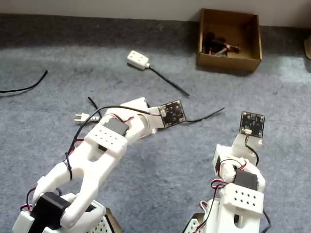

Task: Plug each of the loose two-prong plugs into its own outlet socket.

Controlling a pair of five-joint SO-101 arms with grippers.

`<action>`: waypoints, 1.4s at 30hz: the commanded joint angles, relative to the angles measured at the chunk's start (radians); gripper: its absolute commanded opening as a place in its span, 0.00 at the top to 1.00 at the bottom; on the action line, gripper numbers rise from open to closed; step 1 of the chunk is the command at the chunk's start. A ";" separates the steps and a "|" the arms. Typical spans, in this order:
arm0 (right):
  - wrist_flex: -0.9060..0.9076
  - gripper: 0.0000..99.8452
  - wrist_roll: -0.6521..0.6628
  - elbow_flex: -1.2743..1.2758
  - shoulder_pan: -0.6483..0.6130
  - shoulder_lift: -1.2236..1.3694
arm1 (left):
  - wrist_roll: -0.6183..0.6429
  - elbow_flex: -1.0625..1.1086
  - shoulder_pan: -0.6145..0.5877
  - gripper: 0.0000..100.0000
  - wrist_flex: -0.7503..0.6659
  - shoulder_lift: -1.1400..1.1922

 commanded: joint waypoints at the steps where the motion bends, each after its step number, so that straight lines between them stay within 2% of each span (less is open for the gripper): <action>1: -0.021 0.85 0.014 -0.012 -0.008 -0.021 | -0.006 -0.019 0.018 0.86 -0.002 -0.036; 5: -0.021 0.85 0.014 -0.012 -0.008 -0.021 | -0.005 -0.018 0.031 0.84 -0.002 -0.036; 15: -0.021 0.85 0.014 -0.012 -0.008 -0.021 | -0.009 -0.021 0.044 0.86 -0.002 -0.036; 19: -0.021 0.85 0.048 -0.015 -0.010 -0.021 | -0.074 -0.016 0.044 0.77 0.005 -0.035; 26: -0.021 0.85 0.048 -0.016 -0.012 -0.021 | -0.077 0.001 0.041 0.71 0.000 -0.027; 34: -0.021 0.85 0.048 -0.018 -0.012 -0.021 | -0.092 -0.094 0.044 0.71 -0.003 0.205; 42: -0.021 0.85 0.051 -0.018 -0.012 -0.021 | -0.109 -0.185 0.021 0.71 -0.008 0.263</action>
